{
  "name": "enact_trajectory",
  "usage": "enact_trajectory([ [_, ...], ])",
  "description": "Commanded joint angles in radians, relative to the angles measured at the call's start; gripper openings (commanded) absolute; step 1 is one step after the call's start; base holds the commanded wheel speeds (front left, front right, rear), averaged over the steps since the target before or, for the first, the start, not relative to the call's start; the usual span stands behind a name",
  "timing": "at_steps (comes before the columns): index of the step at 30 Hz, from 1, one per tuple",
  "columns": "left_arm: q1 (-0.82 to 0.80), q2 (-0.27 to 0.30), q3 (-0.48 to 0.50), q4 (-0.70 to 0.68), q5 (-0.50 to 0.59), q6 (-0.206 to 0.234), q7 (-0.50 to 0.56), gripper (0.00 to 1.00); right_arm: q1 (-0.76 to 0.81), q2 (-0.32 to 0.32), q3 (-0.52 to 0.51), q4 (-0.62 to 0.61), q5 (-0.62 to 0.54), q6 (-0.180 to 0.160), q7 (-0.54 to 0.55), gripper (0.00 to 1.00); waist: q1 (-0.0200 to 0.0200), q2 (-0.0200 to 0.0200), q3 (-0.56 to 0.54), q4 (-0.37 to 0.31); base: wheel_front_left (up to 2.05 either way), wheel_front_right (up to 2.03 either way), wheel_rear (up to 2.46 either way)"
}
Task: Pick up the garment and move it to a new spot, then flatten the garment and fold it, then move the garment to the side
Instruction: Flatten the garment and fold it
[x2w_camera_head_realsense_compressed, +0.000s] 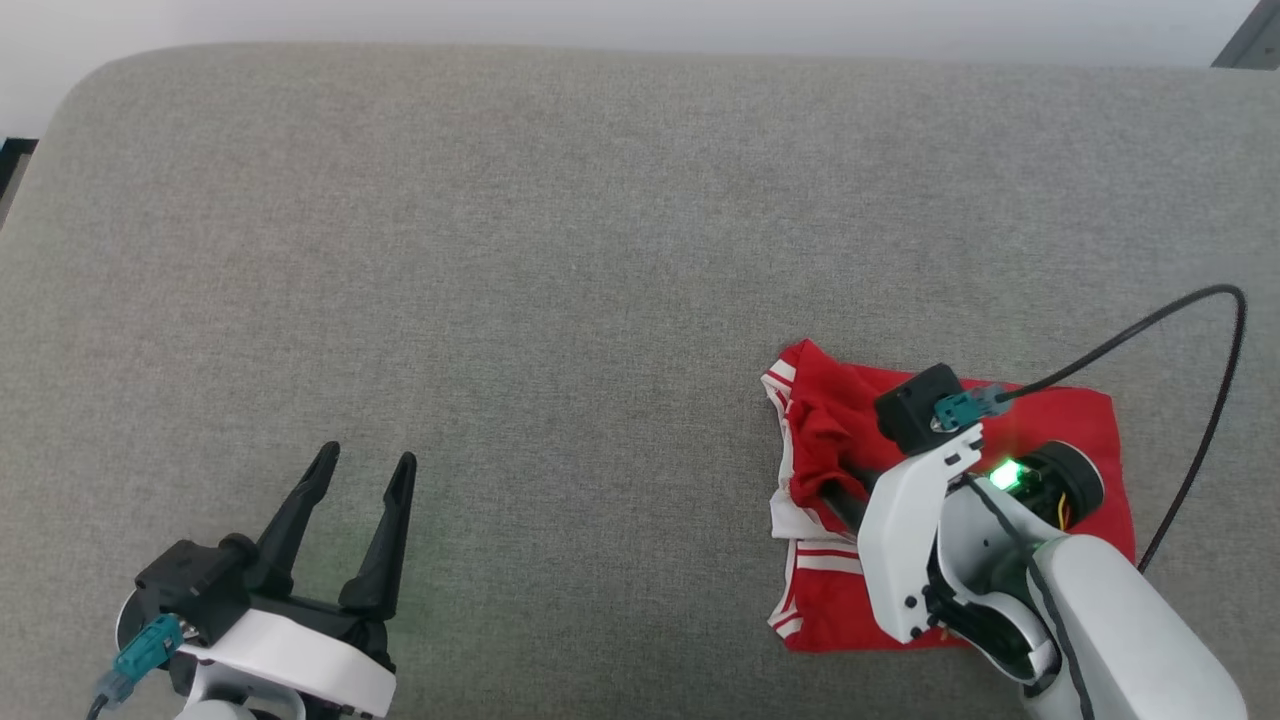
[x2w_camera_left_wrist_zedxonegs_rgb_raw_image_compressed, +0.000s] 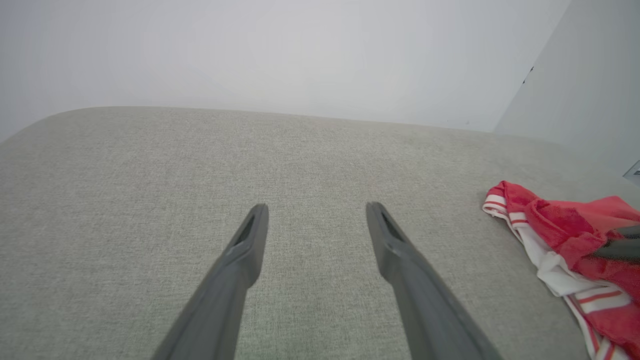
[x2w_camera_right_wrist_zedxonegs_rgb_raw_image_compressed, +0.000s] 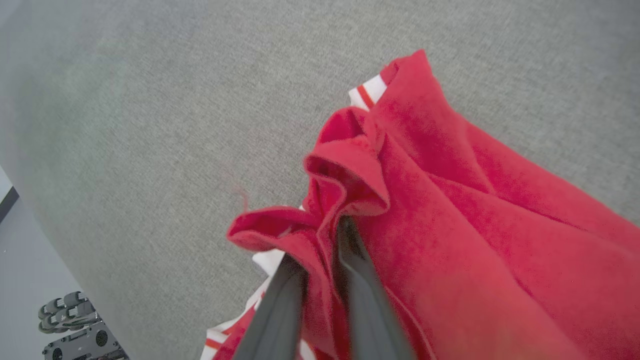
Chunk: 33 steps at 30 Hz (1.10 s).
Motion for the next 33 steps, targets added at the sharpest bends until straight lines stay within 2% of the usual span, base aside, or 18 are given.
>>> enact_trajectory([
  [1, -0.007, 0.003, 0.002, 0.000, -0.003, 0.002, -0.005, 1.00, -0.012, 0.004, -0.001, 0.002, 0.009, -0.001, -0.014, 0.54, 0.0000, 0.0000, -0.004, -0.002, 0.00, 0.00, 0.00],
  [2, -0.002, 0.005, 0.005, 0.002, -0.006, 0.002, -0.005, 1.00, -0.014, 0.005, -0.007, 0.003, 0.015, -0.001, -0.023, 0.96, 0.0000, 0.0000, -0.009, -0.005, 0.00, 0.00, 0.00],
  [3, 0.004, 0.007, 0.008, 0.003, -0.007, 0.002, -0.005, 1.00, -0.013, 0.001, -0.011, -0.001, 0.021, -0.001, -0.031, 1.00, 0.0000, 0.0000, -0.015, -0.008, 0.00, 0.00, 0.00],
  [7, 0.023, 0.007, 0.021, 0.013, -0.008, 0.002, -0.005, 1.00, -0.004, -0.018, -0.028, -0.042, 0.048, -0.001, -0.048, 1.00, 0.0000, 0.0000, -0.041, -0.026, 0.00, 0.00, 0.00],
  [13, 0.045, 0.006, 0.024, 0.027, -0.013, 0.002, -0.005, 1.00, 0.017, -0.093, -0.064, -0.089, 0.082, -0.001, -0.126, 1.00, 0.0000, 0.0000, -0.084, -0.062, 0.00, 0.00, 0.00],
  [17, 0.049, -0.002, 0.022, 0.045, -0.022, 0.002, -0.005, 1.00, 0.030, -0.130, -0.104, -0.048, 0.103, -0.001, -0.255, 1.00, 0.0000, 0.0000, -0.110, -0.084, 0.00, 0.00, 0.00],
  [23, 0.053, -0.017, 0.028, 0.078, -0.043, 0.002, -0.005, 1.00, 0.050, -0.164, -0.127, 0.085, 0.093, -0.001, -0.545, 1.00, 0.0000, 0.0000, -0.144, -0.107, 0.00, 0.00, 0.00],
  [27, 0.063, -0.024, 0.047, 0.098, -0.043, 0.003, -0.005, 1.00, 0.070, -0.146, -0.162, 0.197, 0.017, -0.001, -0.729, 1.00, 0.0000, 0.0000, -0.171, -0.116, 0.00, 0.00, 0.00],
  [29, 0.075, -0.028, 0.061, 0.104, -0.031, 0.003, -0.005, 1.00, 0.092, -0.114, -0.197, 0.255, -0.018, -0.001, -0.820, 1.00, 0.0000, 0.0000, -0.191, -0.121, 0.00, 0.00, 0.00],
  [33, 0.106, -0.033, 0.088, 0.095, -0.017, 0.003, -0.005, 1.00, 0.131, -0.074, -0.247, 0.273, -0.068, -0.001, -0.872, 1.00, 0.0000, 0.0000, -0.207, -0.128, 0.00, 0.00, 0.00],
])
